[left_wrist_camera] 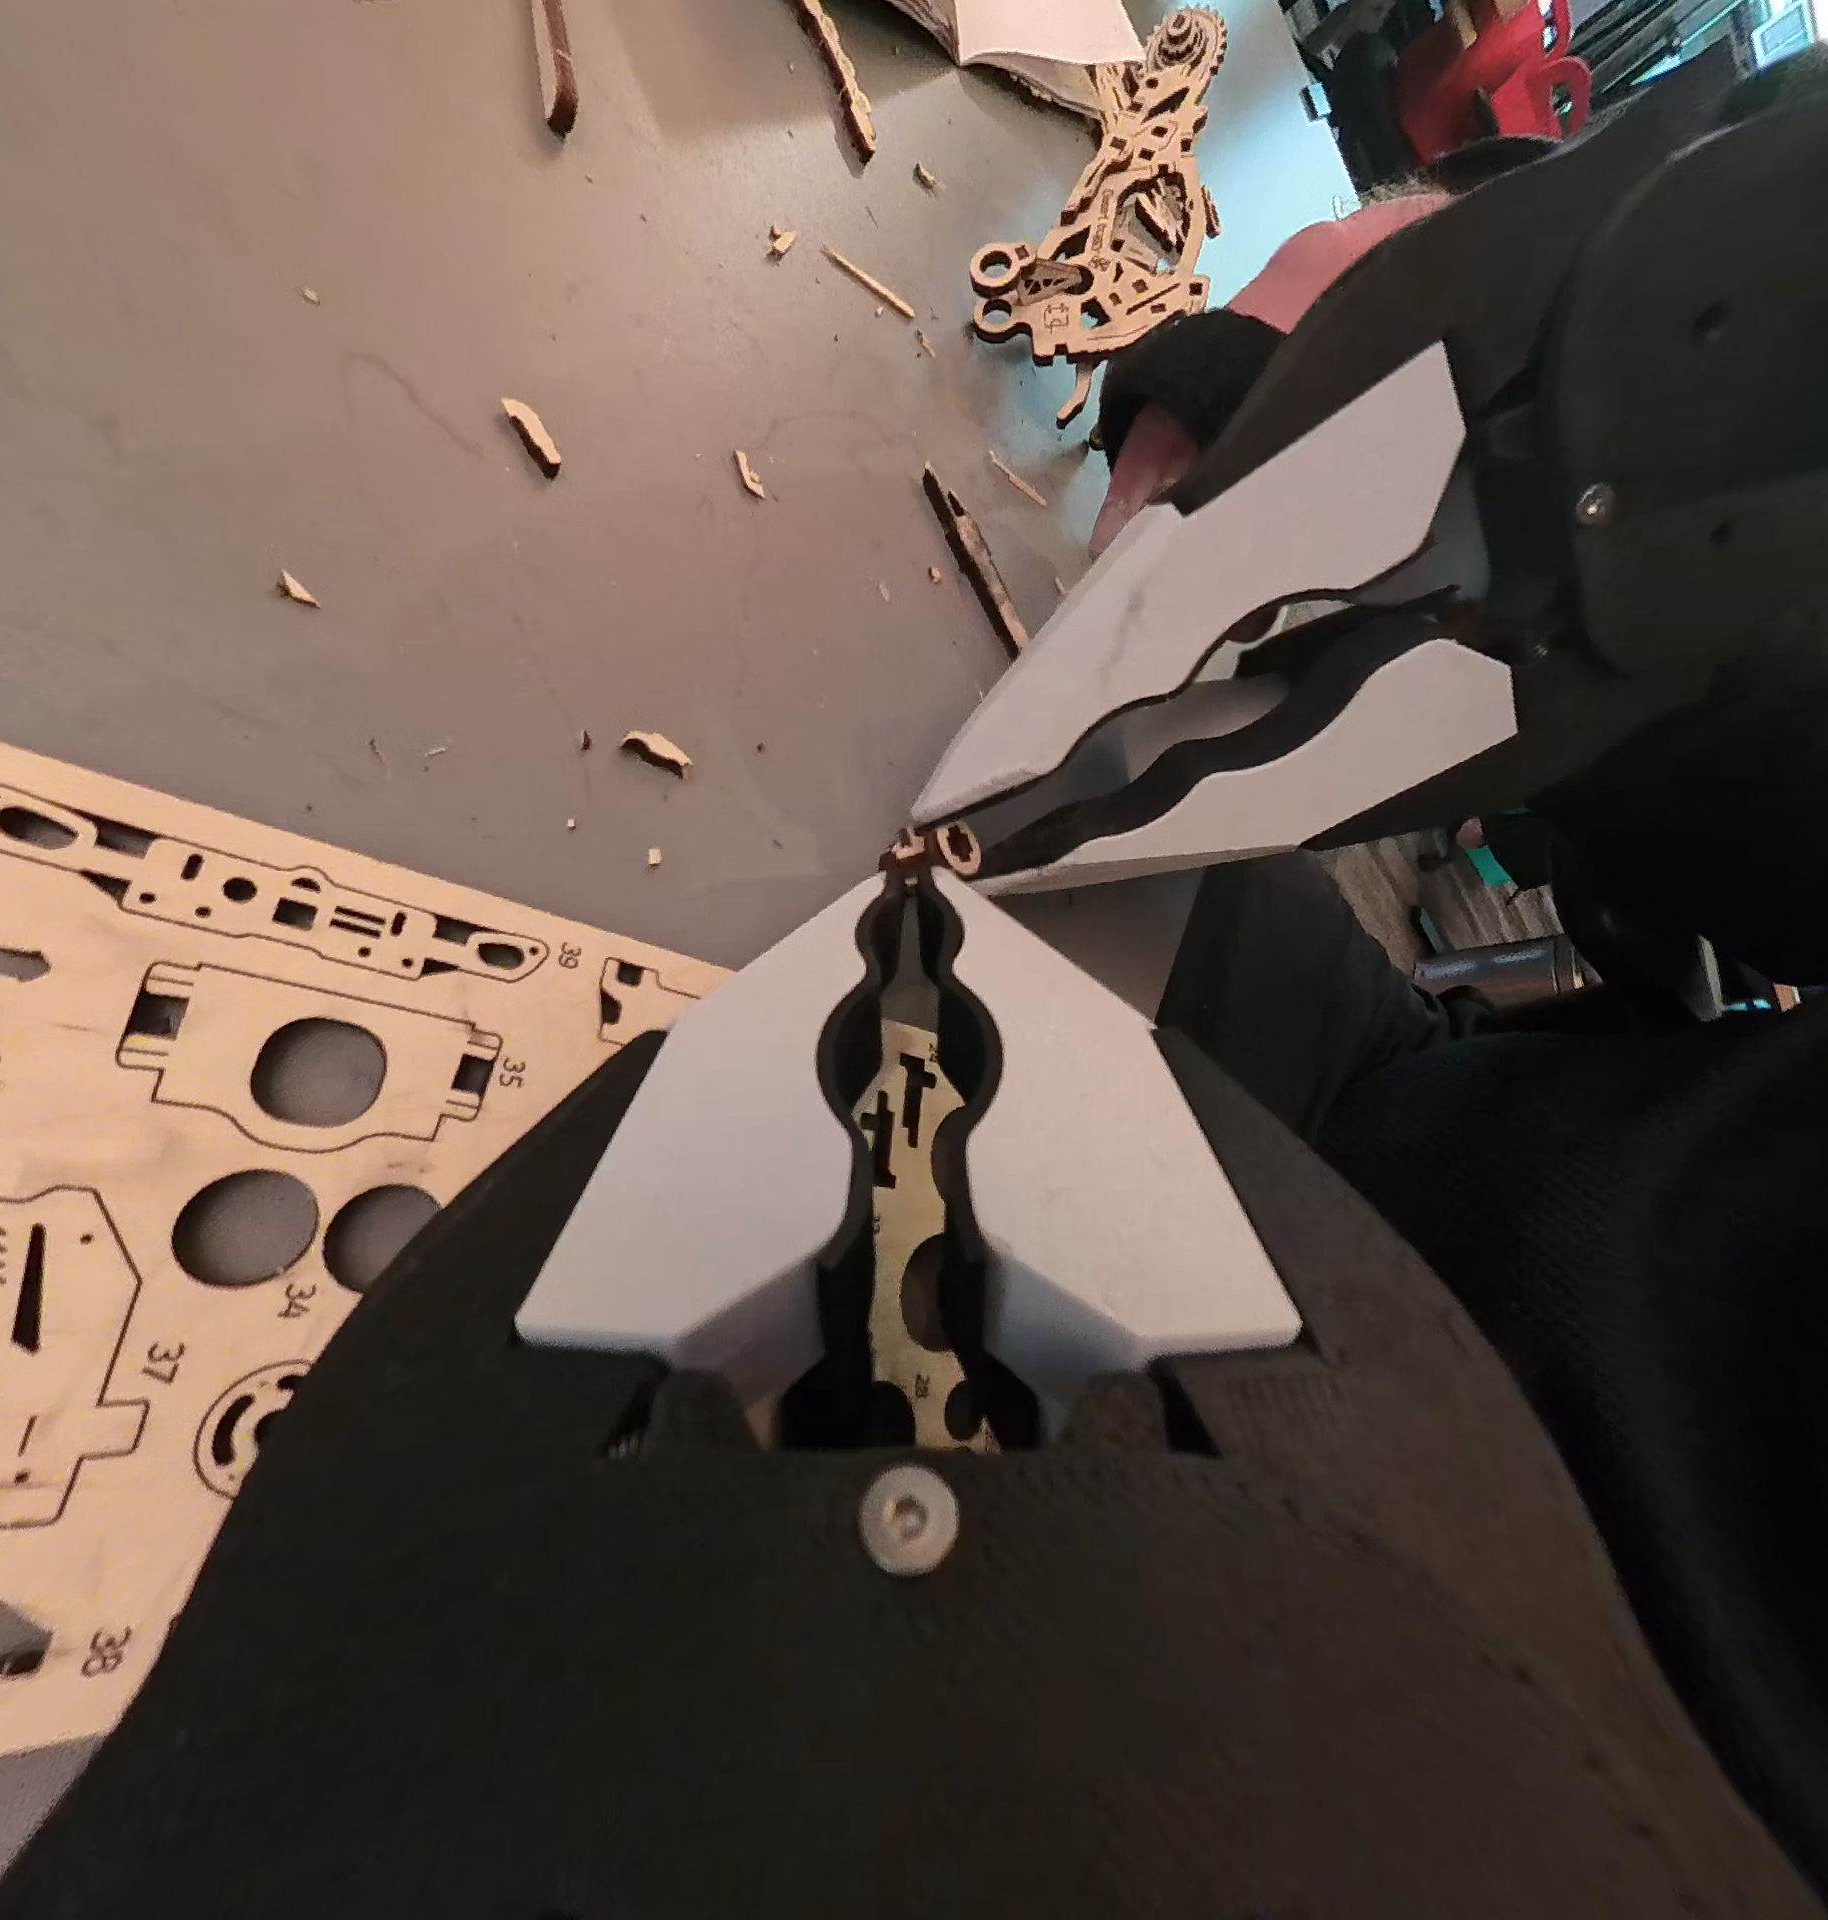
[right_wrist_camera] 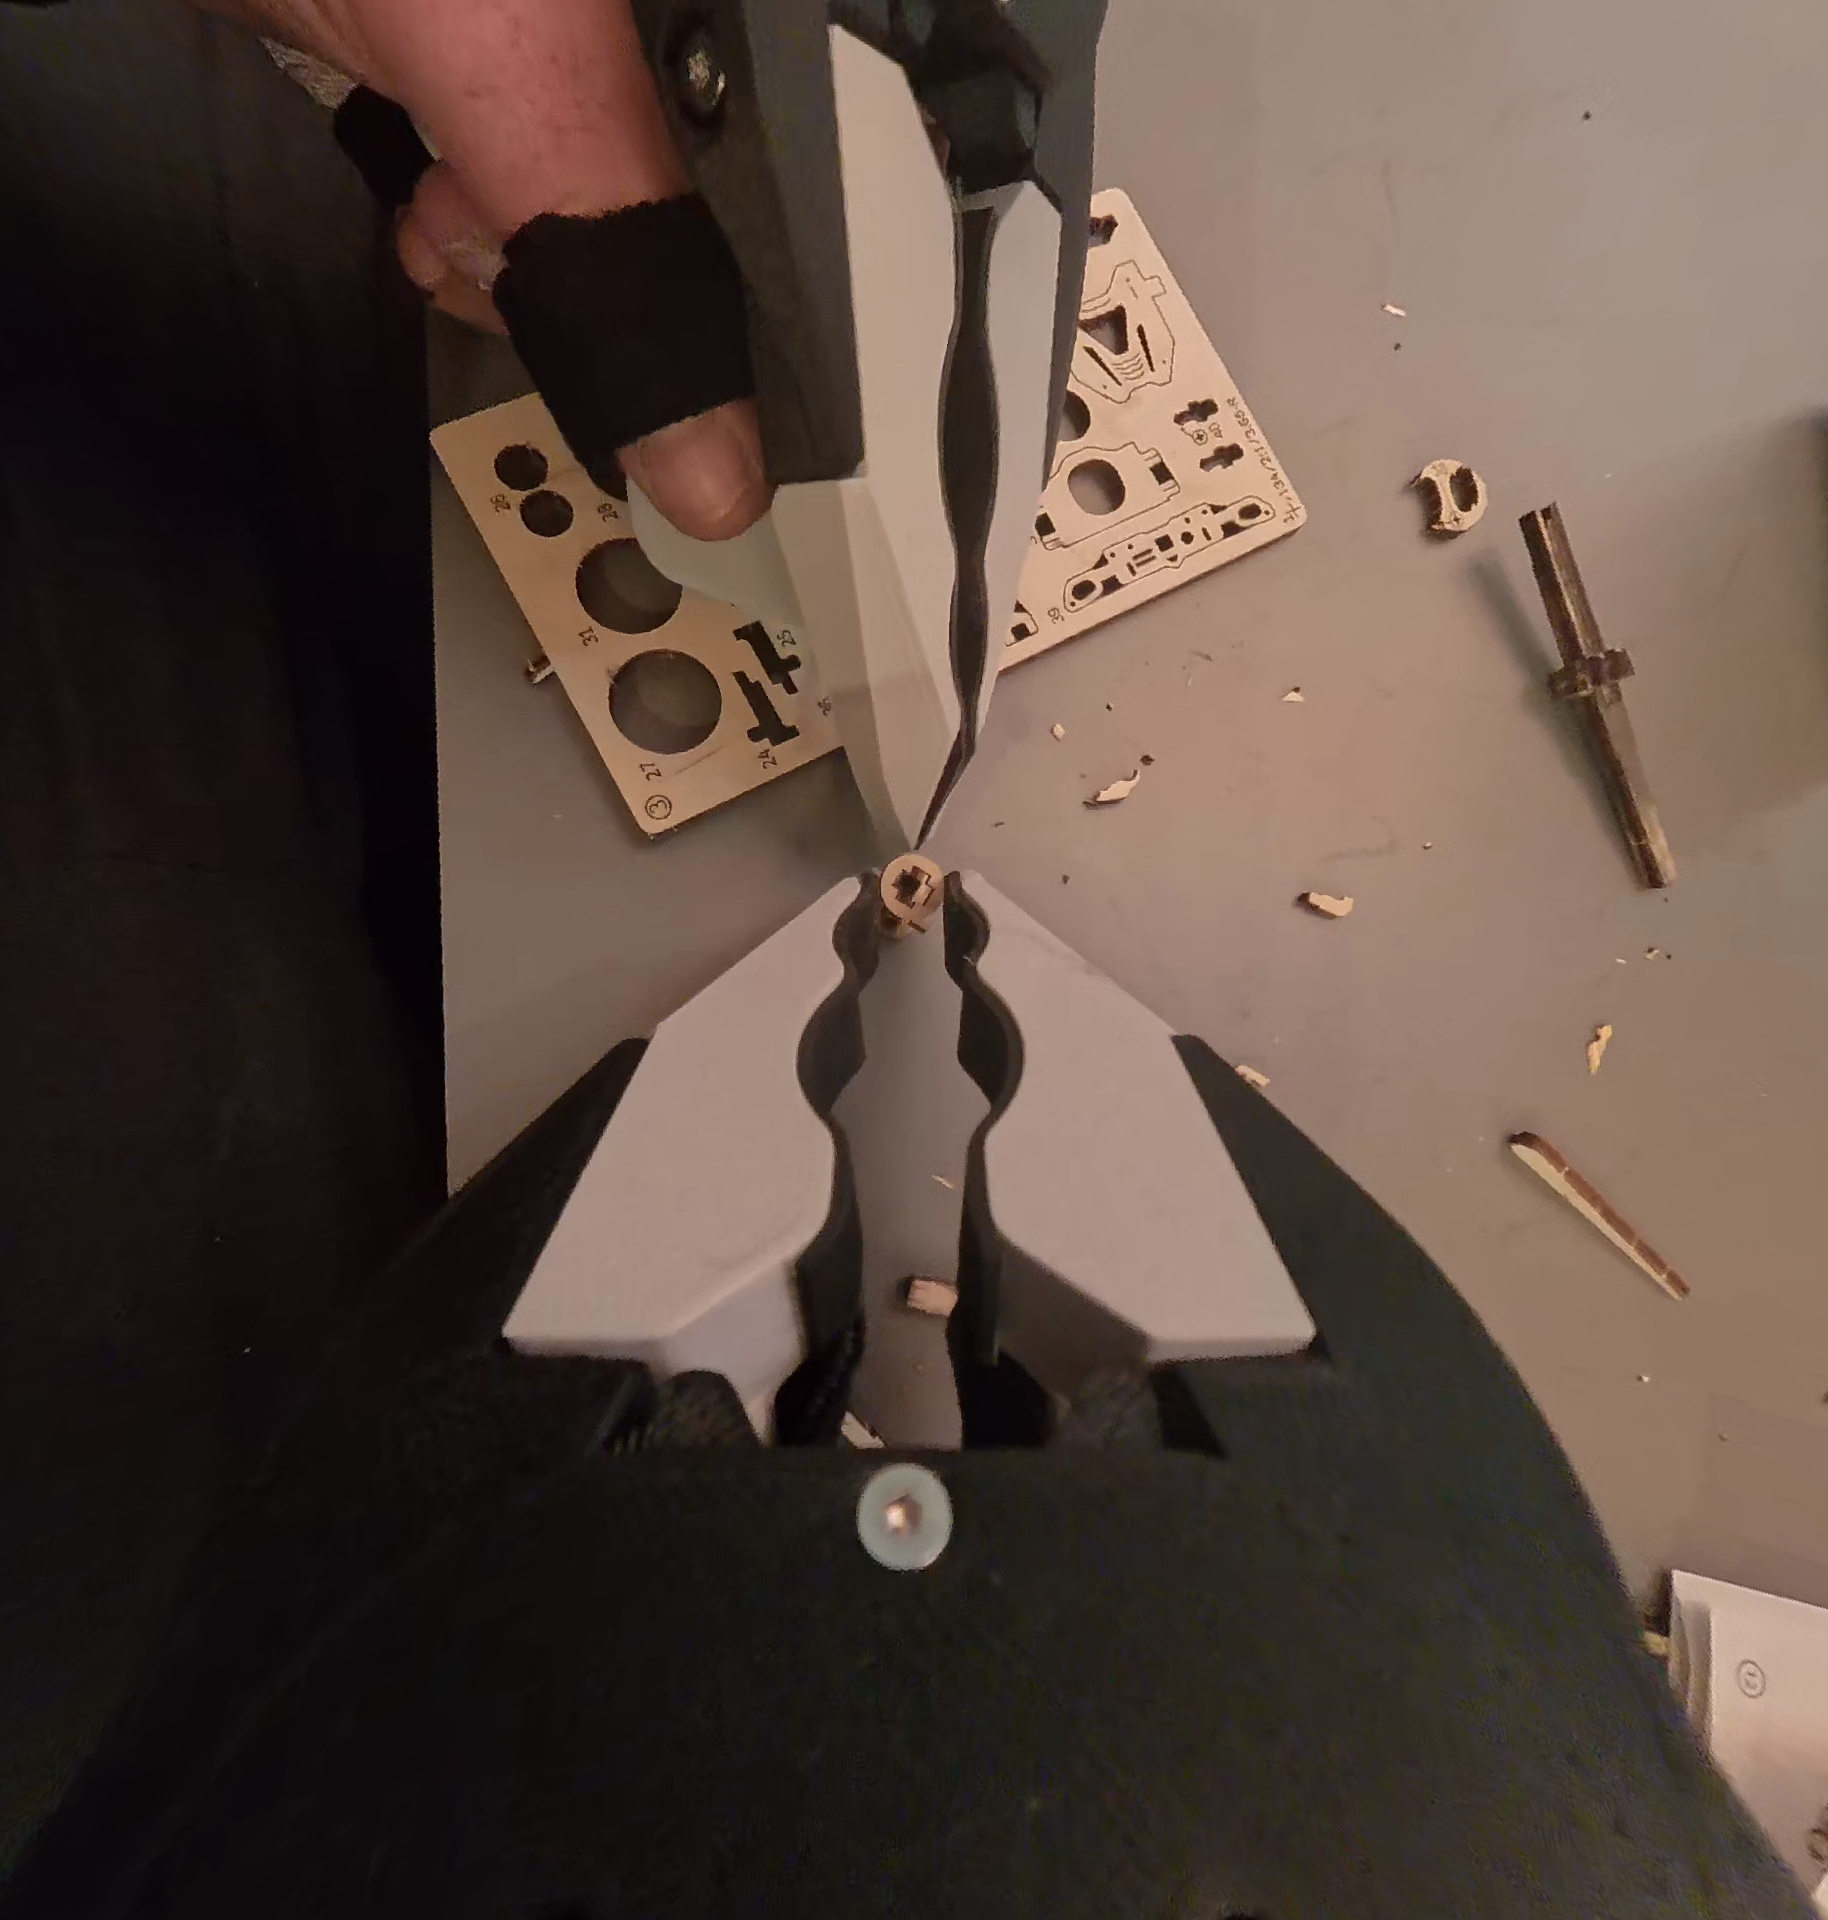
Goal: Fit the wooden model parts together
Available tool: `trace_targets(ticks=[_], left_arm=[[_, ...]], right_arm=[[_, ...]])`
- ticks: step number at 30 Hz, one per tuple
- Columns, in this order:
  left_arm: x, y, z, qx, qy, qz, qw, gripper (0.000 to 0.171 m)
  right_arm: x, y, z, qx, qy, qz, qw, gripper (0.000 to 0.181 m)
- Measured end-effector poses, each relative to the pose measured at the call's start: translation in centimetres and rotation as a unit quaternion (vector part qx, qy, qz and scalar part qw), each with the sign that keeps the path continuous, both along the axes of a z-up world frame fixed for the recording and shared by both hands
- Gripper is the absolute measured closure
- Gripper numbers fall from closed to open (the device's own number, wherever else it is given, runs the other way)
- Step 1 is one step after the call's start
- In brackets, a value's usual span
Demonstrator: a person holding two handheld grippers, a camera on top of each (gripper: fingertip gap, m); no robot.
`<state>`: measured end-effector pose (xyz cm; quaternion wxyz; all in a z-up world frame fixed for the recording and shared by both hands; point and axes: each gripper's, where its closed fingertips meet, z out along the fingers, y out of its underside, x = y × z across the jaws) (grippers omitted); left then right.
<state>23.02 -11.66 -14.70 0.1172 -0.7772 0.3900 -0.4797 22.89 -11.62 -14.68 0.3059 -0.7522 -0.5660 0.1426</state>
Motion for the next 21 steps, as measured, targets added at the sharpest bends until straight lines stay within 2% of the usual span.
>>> trace_targets(ticks=[21], left_arm=[[0.19, -0.38, -0.02, 0.025, 0.003, -0.011, 1.000, 0.166]], right_arm=[[-0.19, -0.40, -0.46, 0.014, -0.041, 0.010, 0.999, 0.172]])
